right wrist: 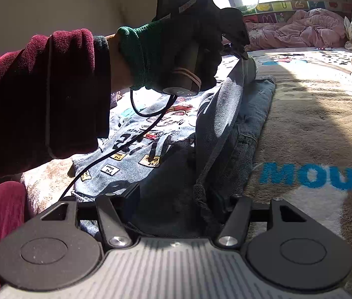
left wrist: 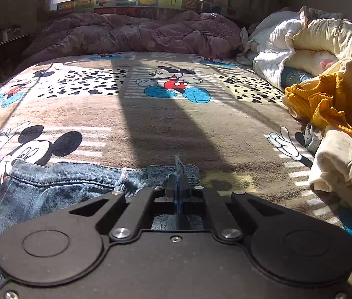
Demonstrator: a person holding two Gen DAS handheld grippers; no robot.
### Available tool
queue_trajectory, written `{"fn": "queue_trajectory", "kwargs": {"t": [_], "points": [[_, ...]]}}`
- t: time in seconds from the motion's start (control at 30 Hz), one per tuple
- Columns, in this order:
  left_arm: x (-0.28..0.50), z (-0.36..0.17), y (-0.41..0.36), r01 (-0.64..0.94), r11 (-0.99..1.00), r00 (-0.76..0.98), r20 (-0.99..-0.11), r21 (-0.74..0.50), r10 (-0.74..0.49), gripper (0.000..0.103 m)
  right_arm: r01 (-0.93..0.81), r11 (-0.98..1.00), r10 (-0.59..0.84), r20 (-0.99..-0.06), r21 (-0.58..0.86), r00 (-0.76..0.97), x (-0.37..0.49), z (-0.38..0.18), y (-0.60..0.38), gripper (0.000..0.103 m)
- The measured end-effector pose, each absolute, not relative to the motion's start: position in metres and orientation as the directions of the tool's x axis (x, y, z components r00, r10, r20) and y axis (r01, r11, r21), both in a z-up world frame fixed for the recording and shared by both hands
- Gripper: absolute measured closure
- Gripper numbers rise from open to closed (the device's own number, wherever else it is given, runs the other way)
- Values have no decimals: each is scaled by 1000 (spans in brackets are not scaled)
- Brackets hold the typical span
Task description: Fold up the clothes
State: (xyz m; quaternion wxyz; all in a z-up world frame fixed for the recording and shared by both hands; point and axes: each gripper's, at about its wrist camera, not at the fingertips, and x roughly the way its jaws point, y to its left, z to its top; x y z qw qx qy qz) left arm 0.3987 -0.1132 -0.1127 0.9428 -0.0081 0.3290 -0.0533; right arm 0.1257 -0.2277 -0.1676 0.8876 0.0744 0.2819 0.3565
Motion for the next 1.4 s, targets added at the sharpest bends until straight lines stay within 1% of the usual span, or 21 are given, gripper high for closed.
{"fn": "queue_trajectory", "kwargs": {"t": [0.03,0.07,0.13,0.2,0.37,0.43,0.5,0.57,0.6,0.63,0.67,0.83,1.0,1.03,1.07,1.1,1.13,1.2,1.27,1.3,1.4], "points": [[406,-121,-122,127,992,747,-655,-27,-113,102,-591,735,675,-447,333,587,125,-168,-228,43],[411,-128,-126,152,988,714,-689,-21,-124,95,-591,734,675,-448,334,586,125,-168,-228,43],[411,-127,-123,152,987,715,-683,-57,-150,90,-588,734,676,-447,340,585,126,-168,-228,43],[407,-118,-110,161,977,724,-657,-139,-213,72,-586,733,677,-446,345,585,126,-168,-228,43],[402,-97,-59,62,985,789,-597,-159,-146,70,-583,734,677,-447,349,585,125,-168,-229,43],[411,-103,-40,12,983,764,-632,-185,-129,70,-581,734,677,-446,352,585,125,-168,-229,43],[418,-113,-30,8,974,735,-659,-227,-160,63,-580,734,677,-446,353,586,124,-168,-229,43],[423,-123,-23,11,961,707,-678,-275,-202,64,-578,734,677,-446,356,585,124,-168,-230,43],[425,-127,-21,15,955,695,-684,-295,-222,74,-577,733,678,-444,359,585,124,-168,-230,43],[425,-129,-24,28,956,689,-687,-293,-231,92,-576,733,679,-443,362,585,124,-168,-231,43],[422,-130,-27,38,963,693,-688,-266,-217,101,-575,732,680,-442,365,585,124,-168,-231,43],[404,-116,-20,12,960,798,-576,-280,-179,102,-575,729,683,-439,371,583,126,-169,-232,42],[420,-135,-32,18,988,740,-662,-154,-117,99,-579,729,683,-443,366,581,127,-169,-230,42],[418,-134,-32,18,989,746,-656,-149,-112,96,-578,729,683,-443,367,581,127,-169,-230,42],[416,-131,-31,19,988,754,-647,-156,-117,81,-578,729,683,-442,367,581,128,-168,-230,42],[411,-127,-27,26,980,768,-624,-195,-144,54,-576,729,684,-442,369,581,128,-168,-230,42],[407,-122,-22,19,976,785,-601,-218,-149,46,-575,729,684,-441,372,581,128,-167,-230,42],[403,-117,-8,-14,960,799,-581,-278,-157,54,-572,728,685,-440,378,581,128,-167,-232,42],[404,-116,9,-57,939,797,-582,-339,-162,55,-569,728,685,-440,382,581,128,-167,-233,42],[406,-118,16,-88,930,789,-594,-357,-153,65,-568,729,683,-440,381,582,127,-167,-233,42],[413,-129,23,-99,912,752,-630,-398,-193,77,-566,733,680,-443,377,585,126,-167,-233,42]]}}
